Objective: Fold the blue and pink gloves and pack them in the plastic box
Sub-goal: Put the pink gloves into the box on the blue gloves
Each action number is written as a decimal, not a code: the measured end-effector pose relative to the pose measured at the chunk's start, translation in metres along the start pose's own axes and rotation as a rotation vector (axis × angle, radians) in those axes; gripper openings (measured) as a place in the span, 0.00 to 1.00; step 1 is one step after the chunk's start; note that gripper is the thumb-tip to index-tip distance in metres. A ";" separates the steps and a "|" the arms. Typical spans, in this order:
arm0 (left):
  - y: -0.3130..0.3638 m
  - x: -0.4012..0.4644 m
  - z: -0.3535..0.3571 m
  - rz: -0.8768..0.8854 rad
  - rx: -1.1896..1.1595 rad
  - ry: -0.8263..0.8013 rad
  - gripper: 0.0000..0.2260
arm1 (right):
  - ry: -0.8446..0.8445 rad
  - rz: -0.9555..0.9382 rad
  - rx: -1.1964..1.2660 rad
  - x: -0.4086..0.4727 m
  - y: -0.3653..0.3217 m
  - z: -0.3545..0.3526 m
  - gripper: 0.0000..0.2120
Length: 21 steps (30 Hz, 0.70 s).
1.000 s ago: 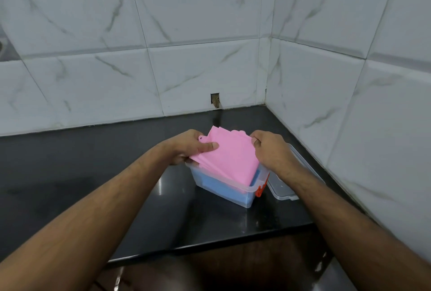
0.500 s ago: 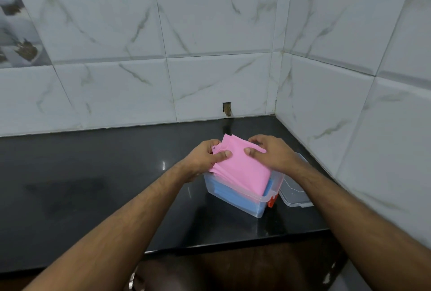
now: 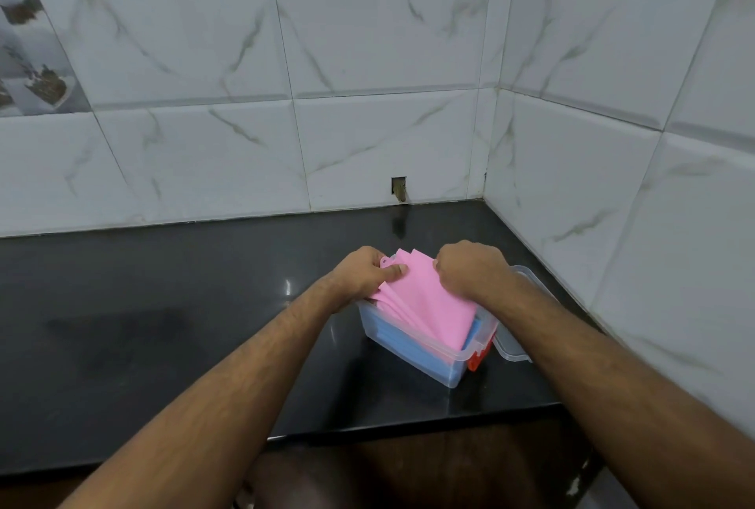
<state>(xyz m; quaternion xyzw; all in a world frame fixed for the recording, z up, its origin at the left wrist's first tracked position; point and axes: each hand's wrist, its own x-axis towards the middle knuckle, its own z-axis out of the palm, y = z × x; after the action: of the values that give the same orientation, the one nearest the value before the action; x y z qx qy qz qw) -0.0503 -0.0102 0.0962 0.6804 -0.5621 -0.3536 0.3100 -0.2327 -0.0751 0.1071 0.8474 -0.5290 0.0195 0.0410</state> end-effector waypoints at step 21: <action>0.008 0.009 0.011 -0.045 0.364 0.035 0.20 | 0.055 -0.177 -0.315 -0.028 0.004 0.016 0.13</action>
<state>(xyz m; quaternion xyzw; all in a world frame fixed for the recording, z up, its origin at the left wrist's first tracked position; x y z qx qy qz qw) -0.0625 -0.0209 0.0949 0.7436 -0.5961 -0.2408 0.1835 -0.2489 -0.0528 0.0893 0.8728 -0.4478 -0.0441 0.1891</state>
